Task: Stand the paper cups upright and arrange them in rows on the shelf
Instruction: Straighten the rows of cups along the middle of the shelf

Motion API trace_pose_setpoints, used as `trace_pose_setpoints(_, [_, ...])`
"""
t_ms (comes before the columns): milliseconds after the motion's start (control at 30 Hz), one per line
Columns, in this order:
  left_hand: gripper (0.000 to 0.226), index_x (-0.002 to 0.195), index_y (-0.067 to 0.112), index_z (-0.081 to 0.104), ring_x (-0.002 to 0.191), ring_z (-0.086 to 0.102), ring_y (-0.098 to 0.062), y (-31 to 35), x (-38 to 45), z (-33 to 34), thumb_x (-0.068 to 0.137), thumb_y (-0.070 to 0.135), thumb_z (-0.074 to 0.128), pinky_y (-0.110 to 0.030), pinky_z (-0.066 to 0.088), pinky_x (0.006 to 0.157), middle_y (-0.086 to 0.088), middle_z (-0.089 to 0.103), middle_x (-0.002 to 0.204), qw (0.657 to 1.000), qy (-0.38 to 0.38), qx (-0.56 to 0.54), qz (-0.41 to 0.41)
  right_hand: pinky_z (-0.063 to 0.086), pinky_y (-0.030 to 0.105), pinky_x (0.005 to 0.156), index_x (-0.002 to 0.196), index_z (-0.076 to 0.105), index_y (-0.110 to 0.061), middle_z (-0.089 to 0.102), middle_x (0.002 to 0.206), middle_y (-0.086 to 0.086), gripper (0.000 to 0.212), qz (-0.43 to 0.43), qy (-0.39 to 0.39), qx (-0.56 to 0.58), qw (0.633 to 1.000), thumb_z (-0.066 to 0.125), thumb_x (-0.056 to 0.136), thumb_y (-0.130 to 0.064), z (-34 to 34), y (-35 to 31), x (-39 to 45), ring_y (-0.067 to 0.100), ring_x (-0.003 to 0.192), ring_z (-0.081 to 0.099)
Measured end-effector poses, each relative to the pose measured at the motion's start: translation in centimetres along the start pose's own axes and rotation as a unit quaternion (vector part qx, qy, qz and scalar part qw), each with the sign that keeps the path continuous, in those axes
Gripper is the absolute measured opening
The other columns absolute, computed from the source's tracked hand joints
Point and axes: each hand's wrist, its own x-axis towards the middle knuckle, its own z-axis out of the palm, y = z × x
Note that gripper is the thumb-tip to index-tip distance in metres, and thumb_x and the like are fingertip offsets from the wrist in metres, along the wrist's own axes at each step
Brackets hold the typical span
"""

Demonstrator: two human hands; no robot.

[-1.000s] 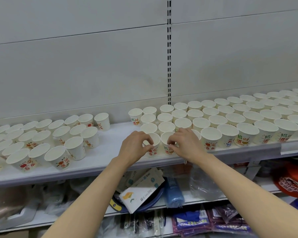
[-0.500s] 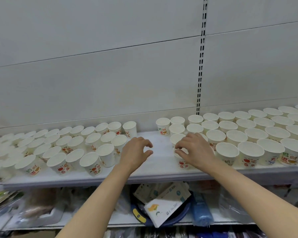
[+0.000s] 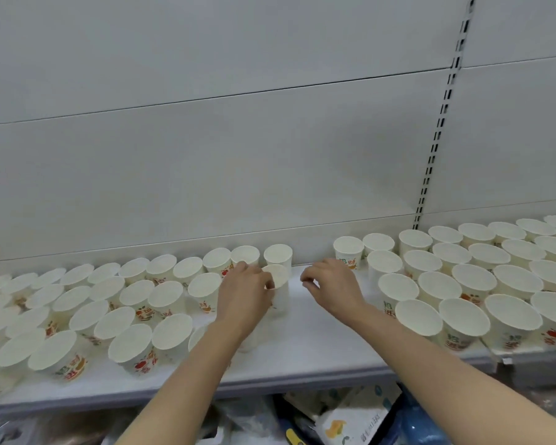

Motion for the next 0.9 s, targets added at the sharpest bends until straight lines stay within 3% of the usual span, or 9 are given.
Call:
trace_pose_setpoints(200, [0.004,0.082,0.032,0.067,0.088,0.050,-0.011,-3.8,1.2,-2.0,0.085,0.035,0.067,-0.030,0.037,0.060,0.019,0.063,0.079,0.994,0.050,-0.099,-0.021,0.049,0.034,0.067,0.092,0.070,-0.012,0.066,0.089,0.004,0.035,0.027,-0.036,-0.045,0.998,0.082,0.060,-0.015,4.9,-1.2,5.5,0.028,0.085,0.058])
trace_pose_setpoints(300, [0.005,0.083,0.034,0.066,0.089,0.049,-0.008,-5.2,2.1,-1.8,0.085,0.038,0.068,-0.028,0.037,0.059,0.022,0.062,0.078,0.992,0.049,-0.111,-0.037,0.046,0.033,0.061,0.080,0.071,-0.014,0.065,0.077,0.002,0.019,0.038,-0.050,-0.064,0.996,0.078,0.063,-0.016,6.7,-1.3,6.9,0.027,0.076,0.055])
trace_pose_setpoints(367, [0.004,0.084,0.035,0.066,0.090,0.048,-0.007,-5.6,2.6,-1.4,0.085,0.039,0.067,-0.028,0.036,0.059,0.022,0.062,0.079,0.990,0.045,-0.123,-0.044,0.035,0.027,0.054,0.066,0.070,-0.017,0.060,0.061,-0.001,0.007,0.045,-0.046,-0.070,0.995,0.075,0.063,-0.013,6.9,-1.2,7.1,0.024,0.064,0.050])
trace_pose_setpoints(433, [0.003,0.084,0.035,0.067,0.090,0.048,-0.007,-5.5,3.0,-1.2,0.086,0.038,0.067,-0.028,0.037,0.061,0.023,0.063,0.079,0.988,0.045,-0.140,-0.054,0.029,0.025,0.055,0.062,0.069,-0.017,0.059,0.058,-0.003,0.008,0.049,-0.031,-0.060,0.997,0.076,0.064,-0.012,6.6,-0.8,7.0,0.022,0.062,0.048])
trace_pose_setpoints(600, [0.004,0.085,0.033,0.070,0.089,0.052,-0.008,-3.3,5.1,-0.3,0.086,0.035,0.067,-0.030,0.042,0.065,0.021,0.065,0.079,0.983,0.043,-0.171,-0.049,0.034,0.027,0.059,0.068,0.070,-0.016,0.060,0.070,-0.001,0.008,0.062,-0.002,-0.021,0.998,0.077,0.068,-0.013,2.5,1.7,4.0,0.024,0.071,0.053])
trace_pose_setpoints(767, [0.010,0.084,0.030,0.073,0.090,0.058,-0.014,0.7,9.2,2.2,0.081,0.027,0.064,-0.028,0.041,0.060,0.013,0.071,0.082,0.987,0.021,-0.158,-0.034,0.031,0.025,0.058,0.063,0.068,-0.020,0.059,0.062,-0.004,0.014,0.076,0.001,-0.088,0.993,0.080,0.062,-0.012,-1.9,4.4,0.7,0.024,0.063,0.053])
trace_pose_setpoints(900, [0.013,0.089,0.027,0.074,0.091,0.063,-0.023,3.5,10.8,4.9,0.082,0.026,0.063,-0.028,0.046,0.065,0.002,0.071,0.090,0.993,-0.027,-0.116,-0.024,0.030,0.027,0.059,0.056,0.066,-0.022,0.058,0.055,-0.007,0.019,0.076,-0.016,-0.138,0.987,0.082,0.056,-0.012,-3.3,5.7,-0.8,0.023,0.063,0.053])
